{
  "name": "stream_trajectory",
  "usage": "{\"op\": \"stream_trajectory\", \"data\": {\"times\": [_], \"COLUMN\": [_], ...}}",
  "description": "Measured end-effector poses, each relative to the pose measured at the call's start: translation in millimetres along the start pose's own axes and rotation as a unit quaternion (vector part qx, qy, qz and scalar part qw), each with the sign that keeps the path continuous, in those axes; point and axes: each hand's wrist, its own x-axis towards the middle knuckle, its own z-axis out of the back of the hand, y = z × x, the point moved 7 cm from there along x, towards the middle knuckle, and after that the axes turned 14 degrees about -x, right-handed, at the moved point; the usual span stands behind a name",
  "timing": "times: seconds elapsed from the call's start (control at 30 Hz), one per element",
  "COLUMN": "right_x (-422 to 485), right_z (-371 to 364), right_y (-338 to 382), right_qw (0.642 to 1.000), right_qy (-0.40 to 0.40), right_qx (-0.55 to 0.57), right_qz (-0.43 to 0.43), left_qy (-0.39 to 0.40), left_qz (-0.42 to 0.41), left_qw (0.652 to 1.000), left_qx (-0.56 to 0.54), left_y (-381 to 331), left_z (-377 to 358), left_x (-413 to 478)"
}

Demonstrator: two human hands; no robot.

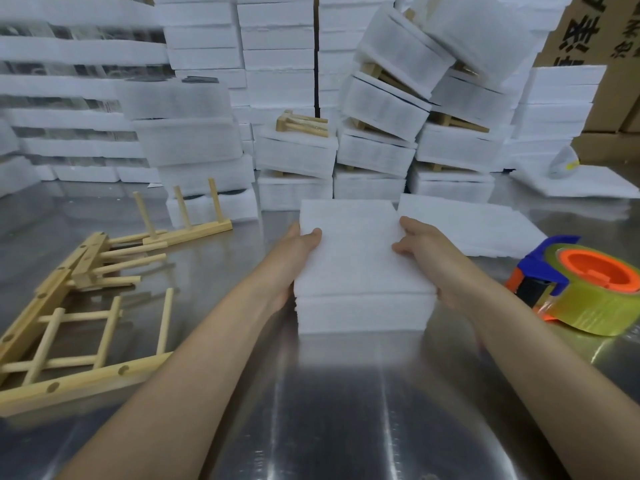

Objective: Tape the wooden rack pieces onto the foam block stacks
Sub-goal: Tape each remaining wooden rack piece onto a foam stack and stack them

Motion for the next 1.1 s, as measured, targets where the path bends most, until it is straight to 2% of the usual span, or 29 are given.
{"op": "stream_trajectory", "data": {"times": [0.27, 0.37, 0.43, 0.5, 0.53, 0.6, 0.63, 0.67, 0.73, 0.77, 0.8, 0.83, 0.87, 0.93, 1.03, 1.1], "right_x": [0, -1, -11, -28, -33, -32, -31, -31, -32, -33, -33, -33, -32, -31, -31, -31], "right_z": [2, 13, 17, -4, -20, -41, -43, -42, -41, -40, -40, -41, -41, -41, -40, -40], "right_y": [0, 9, 28, 47, 49, 39, 36, 36, 37, 37, 36, 36, 35, 35, 34, 33], "right_qw": [1.000, 0.987, 0.941, 0.876, 0.843, 0.797, 0.794, 0.797, 0.802, 0.802, 0.802, 0.804, 0.805, 0.809, 0.814, 0.819], "right_qy": [-0.020, -0.037, -0.086, -0.069, -0.031, 0.032, 0.046, 0.052, 0.059, 0.062, 0.063, 0.065, 0.068, 0.072, 0.074, 0.073], "right_qx": [-0.001, -0.154, -0.295, -0.396, -0.451, -0.542, -0.556, -0.555, -0.548, -0.547, -0.546, -0.545, -0.542, -0.537, -0.528, -0.521], "right_qz": [-0.021, 0.026, 0.143, 0.266, 0.290, 0.263, 0.242, 0.231, 0.231, 0.232, 0.232, 0.231, 0.230, 0.230, 0.231, 0.230], "left_qy": [0.008, 0.012, 0.007, 0.016, 0.028, 0.038, 0.020, -0.024, -0.164, -0.207, -0.212, -0.182, -0.146, -0.106, -0.090, -0.107], "left_qz": [0.005, 0.016, 0.017, 0.012, 0.008, 0.005, 0.000, -0.011, -0.020, 0.019, 0.081, 0.143, 0.186, 0.207, 0.164, 0.112], "left_qw": [1.000, 0.999, 0.998, 0.998, 0.998, 0.989, 0.971, 0.930, 0.801, 0.740, 0.692, 0.667, 0.655, 0.663, 0.648, 0.694], "left_qx": [0.027, 0.049, 0.061, 0.056, 0.059, 0.140, 0.239, 0.366, 0.575, 0.640, 0.685, 0.708, 0.718, 0.712, 0.739, 0.703], "left_y": [3, 5, 4, 1, -2, -11, -17, -26, -54, -62, -63, -61, -55, -48, -45, -41], "left_z": [0, 0, 0, -3, -5, -5, 2, 16, 55, 75, 92, 100, 104, 96, 76, 65], "left_x": [6, 9, 9, 8, 5, -1, -4, -5, -9, -13, -18, -22, -25, -30, -28, -23]}}
